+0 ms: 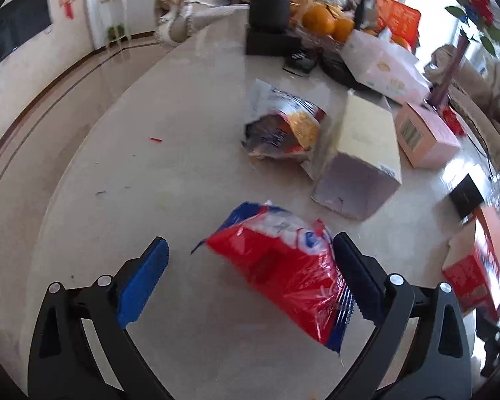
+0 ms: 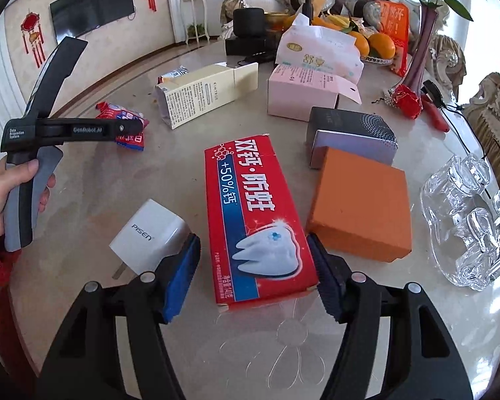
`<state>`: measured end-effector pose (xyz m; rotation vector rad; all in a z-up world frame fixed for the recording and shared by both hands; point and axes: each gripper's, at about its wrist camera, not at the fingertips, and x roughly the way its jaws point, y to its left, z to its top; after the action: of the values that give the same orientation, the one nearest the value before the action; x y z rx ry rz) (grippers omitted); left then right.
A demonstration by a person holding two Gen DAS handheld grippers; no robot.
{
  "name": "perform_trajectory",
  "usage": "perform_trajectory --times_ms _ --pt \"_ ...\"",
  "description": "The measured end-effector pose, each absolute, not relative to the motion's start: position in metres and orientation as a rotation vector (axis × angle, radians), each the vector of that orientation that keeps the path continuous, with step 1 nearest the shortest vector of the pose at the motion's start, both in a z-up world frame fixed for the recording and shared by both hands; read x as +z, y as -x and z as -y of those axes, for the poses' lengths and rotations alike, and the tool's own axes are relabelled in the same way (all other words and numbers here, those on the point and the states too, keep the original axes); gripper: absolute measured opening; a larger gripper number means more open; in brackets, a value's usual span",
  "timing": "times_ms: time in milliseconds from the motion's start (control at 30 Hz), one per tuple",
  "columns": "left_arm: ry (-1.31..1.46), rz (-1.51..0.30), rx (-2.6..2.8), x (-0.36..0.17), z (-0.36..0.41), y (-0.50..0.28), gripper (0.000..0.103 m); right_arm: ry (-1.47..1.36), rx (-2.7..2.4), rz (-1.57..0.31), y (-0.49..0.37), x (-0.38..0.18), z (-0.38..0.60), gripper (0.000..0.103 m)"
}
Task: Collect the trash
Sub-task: 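Grasp the red snack bag with the left tool while the right tool grasps the toothpaste box, then carry the bag and box over the wastebasket and open both tools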
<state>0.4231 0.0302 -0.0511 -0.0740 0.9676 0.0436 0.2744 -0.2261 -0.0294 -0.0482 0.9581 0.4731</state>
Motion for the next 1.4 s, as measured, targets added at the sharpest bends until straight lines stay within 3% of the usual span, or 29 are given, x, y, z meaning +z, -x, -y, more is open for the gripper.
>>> perform_trajectory --times_ms 67,133,200,233,633,967,1133,1400 --pt "0.082 -0.976 0.017 -0.051 -0.031 -0.426 0.096 0.051 0.476 -0.963 -0.275 -0.03 0.226 0.062" --pt "0.079 -0.983 0.0 -0.053 -0.03 -0.427 0.092 0.06 0.474 -0.971 -0.275 -0.031 0.225 0.052" --pt "0.038 -0.957 -0.014 -0.05 -0.027 -0.426 0.066 0.06 0.464 -0.974 -0.275 -0.032 0.224 0.05" --pt "0.046 -0.948 -0.028 -0.048 -0.027 -0.425 0.041 0.057 0.46 -0.974 -0.274 -0.032 0.224 0.05" --pt "0.073 -0.873 -0.157 -0.02 -0.037 -0.381 0.037 -0.079 0.417 -0.903 -0.244 -0.005 0.238 0.049" --pt "0.114 -0.716 -0.337 0.018 -0.044 -0.204 0.037 -0.148 0.48 -0.764 -0.111 0.043 0.257 0.049" --pt "0.101 -0.739 -0.417 0.007 -0.032 -0.116 0.037 -0.176 0.549 -0.795 -0.032 0.036 0.244 0.049" --pt "0.07 -0.933 -0.479 -0.051 -0.008 -0.027 0.037 -0.197 0.609 -0.977 0.04 -0.001 0.221 0.049"
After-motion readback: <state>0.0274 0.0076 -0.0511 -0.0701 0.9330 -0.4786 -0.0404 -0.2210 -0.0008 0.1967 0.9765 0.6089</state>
